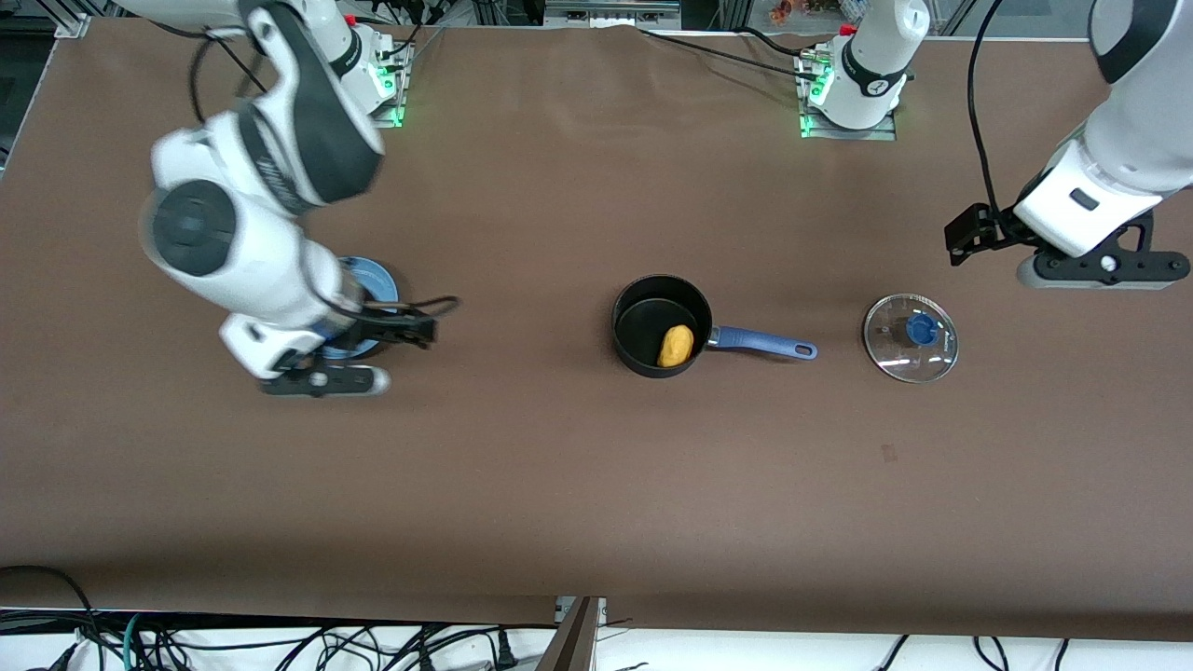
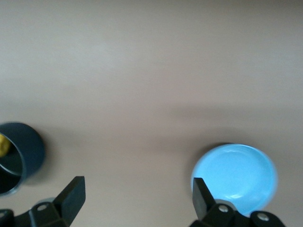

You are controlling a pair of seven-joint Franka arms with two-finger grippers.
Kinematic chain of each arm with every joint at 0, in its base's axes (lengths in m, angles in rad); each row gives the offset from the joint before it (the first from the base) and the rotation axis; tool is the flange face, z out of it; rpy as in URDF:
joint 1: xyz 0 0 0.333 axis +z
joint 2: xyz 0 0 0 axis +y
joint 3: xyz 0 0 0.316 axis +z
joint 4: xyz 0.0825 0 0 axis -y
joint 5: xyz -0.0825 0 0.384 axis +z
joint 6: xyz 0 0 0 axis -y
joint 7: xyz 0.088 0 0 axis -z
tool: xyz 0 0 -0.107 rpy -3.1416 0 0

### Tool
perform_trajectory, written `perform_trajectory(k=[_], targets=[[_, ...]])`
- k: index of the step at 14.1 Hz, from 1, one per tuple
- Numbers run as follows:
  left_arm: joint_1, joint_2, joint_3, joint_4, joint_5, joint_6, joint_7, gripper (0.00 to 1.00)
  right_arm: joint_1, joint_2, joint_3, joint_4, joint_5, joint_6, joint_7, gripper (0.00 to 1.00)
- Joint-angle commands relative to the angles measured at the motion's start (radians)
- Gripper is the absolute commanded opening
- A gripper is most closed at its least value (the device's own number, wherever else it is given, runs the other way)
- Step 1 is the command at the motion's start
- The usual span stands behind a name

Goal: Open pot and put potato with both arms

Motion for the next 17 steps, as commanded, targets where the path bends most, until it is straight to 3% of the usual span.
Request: perform_trajectory(k=[1,3,8,11,14,17], targets=[[-0.079,-0.056,0.120,-0.071,-0.075,0.036,-0.010,1.00,-0.083,-0.105,0.011,-0.072,0.002,-0.060,-0.144,1.00],[-0.109,-0.054,0.160,-0.068,-0.081,0.034,-0.015,1.00,-0.146,-0.156,0.000,-0.093,0.002,-0.089,-0.270,1.00],[-0.096,-0.045,0.161,-0.038,-0.100,0.025,-0.030,1.00,-0.197,-0.295,-0.003,-0.142,0.000,-0.134,-0.271,1.00],[-0.096,-0.036,0.163,-0.026,-0.049,0.028,-0.018,1.00,-0.200,-0.361,-0.066,-0.179,0.003,-0.164,-0.280,1.00],[-0.077,0.022,0.174,0.062,-0.043,0.031,-0.015,1.00,-0.200,-0.394,-0.070,-0.191,0.002,-0.189,-0.309,1.00],[-0.066,0.033,0.163,0.069,-0.043,0.034,-0.001,1.00,-0.200,-0.378,-0.078,-0.184,-0.008,-0.221,-0.373,1.00]])
